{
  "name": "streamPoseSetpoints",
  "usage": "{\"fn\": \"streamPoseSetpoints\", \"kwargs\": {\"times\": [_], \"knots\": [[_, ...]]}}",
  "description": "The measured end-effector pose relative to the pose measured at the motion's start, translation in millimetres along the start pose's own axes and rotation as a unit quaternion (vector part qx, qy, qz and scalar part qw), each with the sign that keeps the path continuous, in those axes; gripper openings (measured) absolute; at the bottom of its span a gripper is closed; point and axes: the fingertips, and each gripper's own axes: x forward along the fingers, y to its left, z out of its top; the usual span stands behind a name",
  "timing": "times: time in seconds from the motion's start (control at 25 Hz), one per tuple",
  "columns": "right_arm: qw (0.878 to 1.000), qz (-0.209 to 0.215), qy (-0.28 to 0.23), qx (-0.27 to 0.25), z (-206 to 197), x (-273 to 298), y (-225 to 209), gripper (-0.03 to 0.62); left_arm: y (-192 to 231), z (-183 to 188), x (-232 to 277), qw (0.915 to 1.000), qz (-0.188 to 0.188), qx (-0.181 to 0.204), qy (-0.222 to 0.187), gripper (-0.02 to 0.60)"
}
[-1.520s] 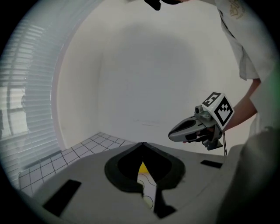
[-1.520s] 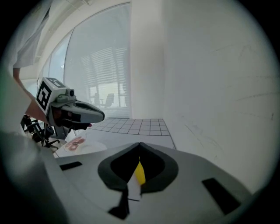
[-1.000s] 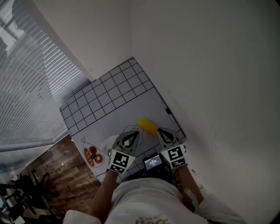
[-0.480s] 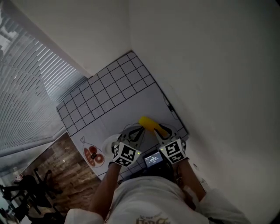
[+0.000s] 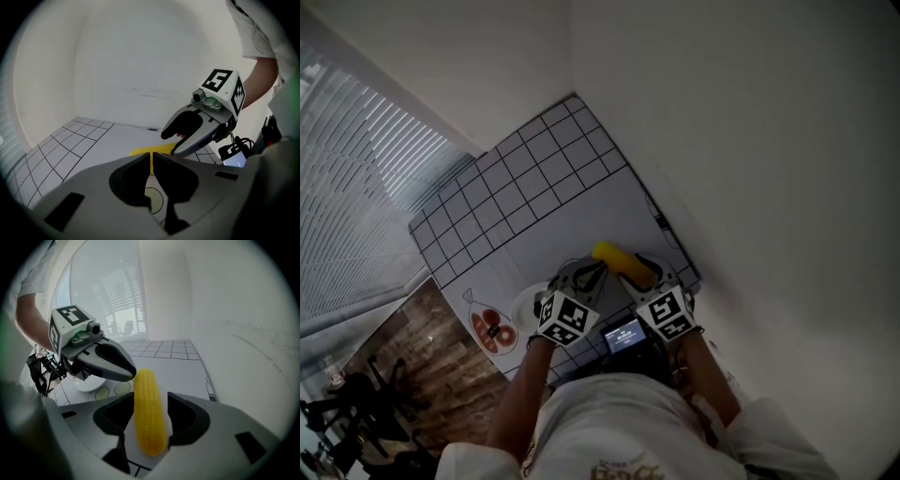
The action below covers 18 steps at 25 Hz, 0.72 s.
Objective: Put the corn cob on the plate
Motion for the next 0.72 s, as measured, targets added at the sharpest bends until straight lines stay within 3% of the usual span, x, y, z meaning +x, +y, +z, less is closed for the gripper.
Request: {"fn": "streamPoseSetpoints", "kwargs": {"times": [0.24, 0.72], "knots": [[0.999, 0.023, 0.035, -0.024, -4, 16, 9, 0.253, 1, 1, 3, 1.0000, -0.004, 0.000, 0.000, 0.011], [0.996, 0.017, 0.078, -0.050, -15, 41, 8, 0.256, 2, 3, 2, 0.9999, 0.005, 0.014, 0.003, 0.011]]}}
